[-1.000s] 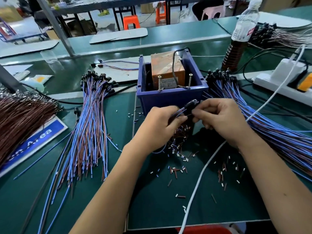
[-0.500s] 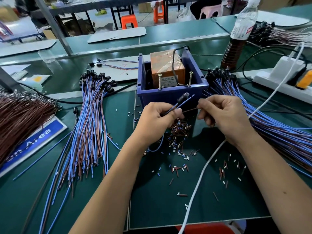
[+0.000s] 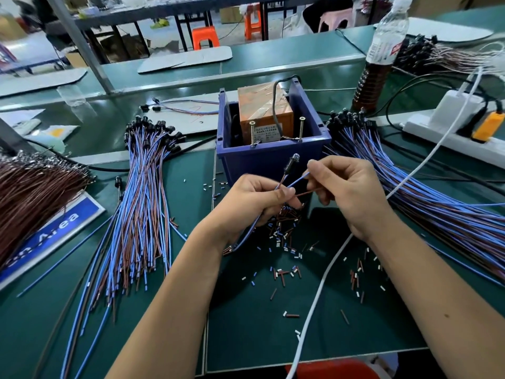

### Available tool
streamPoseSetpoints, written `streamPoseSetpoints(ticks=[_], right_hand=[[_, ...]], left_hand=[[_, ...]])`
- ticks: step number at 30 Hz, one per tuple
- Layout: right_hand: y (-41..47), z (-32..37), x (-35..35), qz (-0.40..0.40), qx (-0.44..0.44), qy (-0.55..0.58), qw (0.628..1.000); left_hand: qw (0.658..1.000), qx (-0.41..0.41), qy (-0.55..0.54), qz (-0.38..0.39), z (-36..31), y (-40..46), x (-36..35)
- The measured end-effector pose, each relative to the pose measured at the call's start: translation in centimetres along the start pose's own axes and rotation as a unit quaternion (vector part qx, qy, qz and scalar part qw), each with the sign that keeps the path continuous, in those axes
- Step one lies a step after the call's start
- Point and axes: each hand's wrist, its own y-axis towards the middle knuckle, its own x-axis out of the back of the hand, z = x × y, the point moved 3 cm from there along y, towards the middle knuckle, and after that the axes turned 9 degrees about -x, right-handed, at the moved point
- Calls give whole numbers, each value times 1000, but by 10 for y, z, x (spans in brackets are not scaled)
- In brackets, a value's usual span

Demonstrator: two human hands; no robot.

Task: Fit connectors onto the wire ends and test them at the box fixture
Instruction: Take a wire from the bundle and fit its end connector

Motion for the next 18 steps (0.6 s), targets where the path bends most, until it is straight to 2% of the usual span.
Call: streamPoseSetpoints(ticks=[4, 7, 14, 16, 18], right_hand=[[1, 2, 4, -35, 19, 5, 999], [3, 6, 14, -70, 31, 38, 996], [-8, -1, -18, -32, 79, -6, 996], [-10, 1, -24, -30, 82, 22, 996], [-10, 1, -25, -32, 78, 52, 995]], left_hand=[[1000, 5, -11, 2, -3, -1, 3], [998, -5, -52, -26, -7, -1, 7], [981, -24, -137, -136, -3, 4, -14], [977, -45, -135, -159, -3, 4, -21], [970, -111, -92, -197, -7, 3, -22]])
